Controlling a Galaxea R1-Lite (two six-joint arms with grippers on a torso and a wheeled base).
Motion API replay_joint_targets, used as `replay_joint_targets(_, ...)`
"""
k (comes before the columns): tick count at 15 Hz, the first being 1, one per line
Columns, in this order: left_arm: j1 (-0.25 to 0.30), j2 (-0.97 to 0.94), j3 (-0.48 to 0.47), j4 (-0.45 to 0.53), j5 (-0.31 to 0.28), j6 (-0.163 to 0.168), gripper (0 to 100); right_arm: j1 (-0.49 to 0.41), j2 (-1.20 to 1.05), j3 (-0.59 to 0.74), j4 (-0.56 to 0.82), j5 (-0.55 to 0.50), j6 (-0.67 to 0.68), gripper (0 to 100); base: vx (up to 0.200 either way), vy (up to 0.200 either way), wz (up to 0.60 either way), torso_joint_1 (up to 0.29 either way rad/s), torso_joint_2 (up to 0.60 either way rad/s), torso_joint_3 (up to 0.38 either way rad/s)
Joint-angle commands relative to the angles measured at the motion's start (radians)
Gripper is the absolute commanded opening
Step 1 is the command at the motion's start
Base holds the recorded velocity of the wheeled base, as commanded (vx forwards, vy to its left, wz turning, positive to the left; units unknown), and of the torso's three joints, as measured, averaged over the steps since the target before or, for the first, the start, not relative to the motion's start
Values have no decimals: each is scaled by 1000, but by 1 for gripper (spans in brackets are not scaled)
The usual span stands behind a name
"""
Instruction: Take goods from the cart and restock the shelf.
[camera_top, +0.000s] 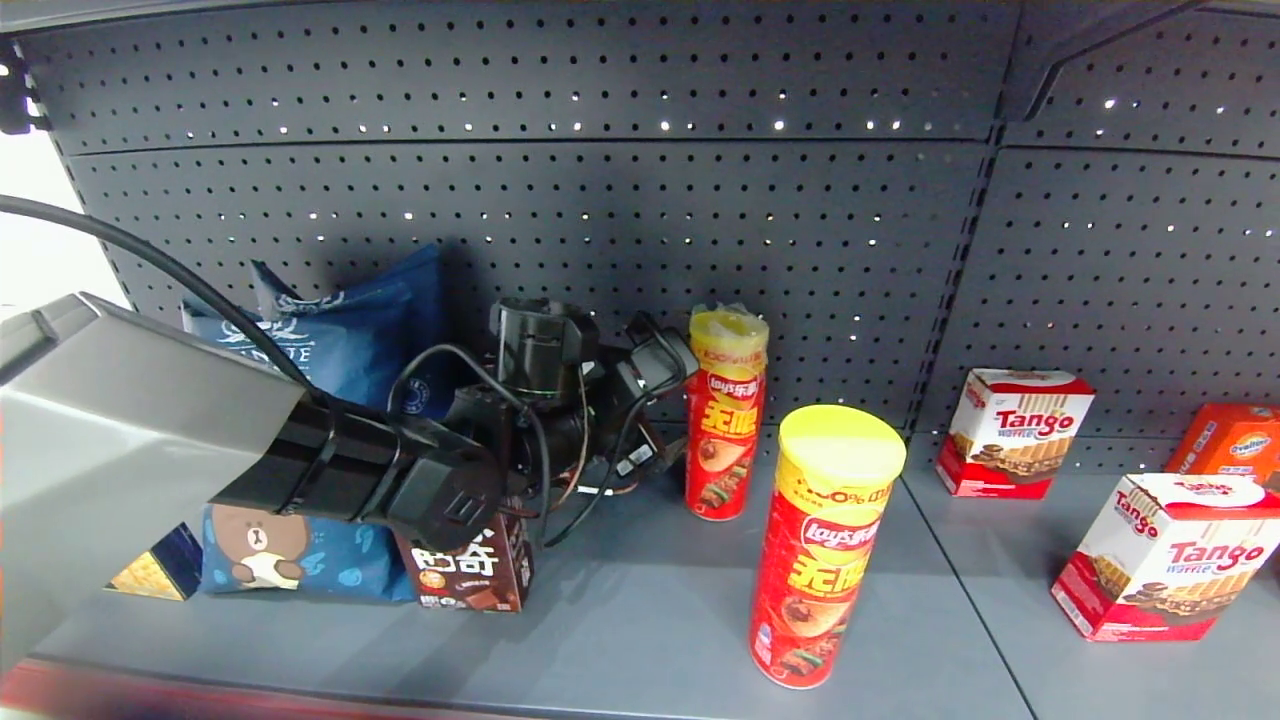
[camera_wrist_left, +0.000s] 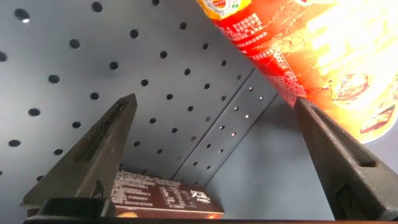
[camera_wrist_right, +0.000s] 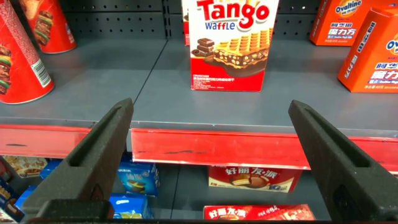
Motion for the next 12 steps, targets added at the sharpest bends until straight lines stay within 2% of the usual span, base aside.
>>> replay_joint_targets(1, -8, 7, -8, 1, 0, -1, 100, 0, 1, 0, 0, 2, 0, 100, 0, 0, 0, 0, 0, 0)
replay_joint_targets(12, -43, 31, -37, 5, 5, -1, 100, 0, 1, 0, 0, 2, 0, 100, 0, 0, 0, 0, 0, 0)
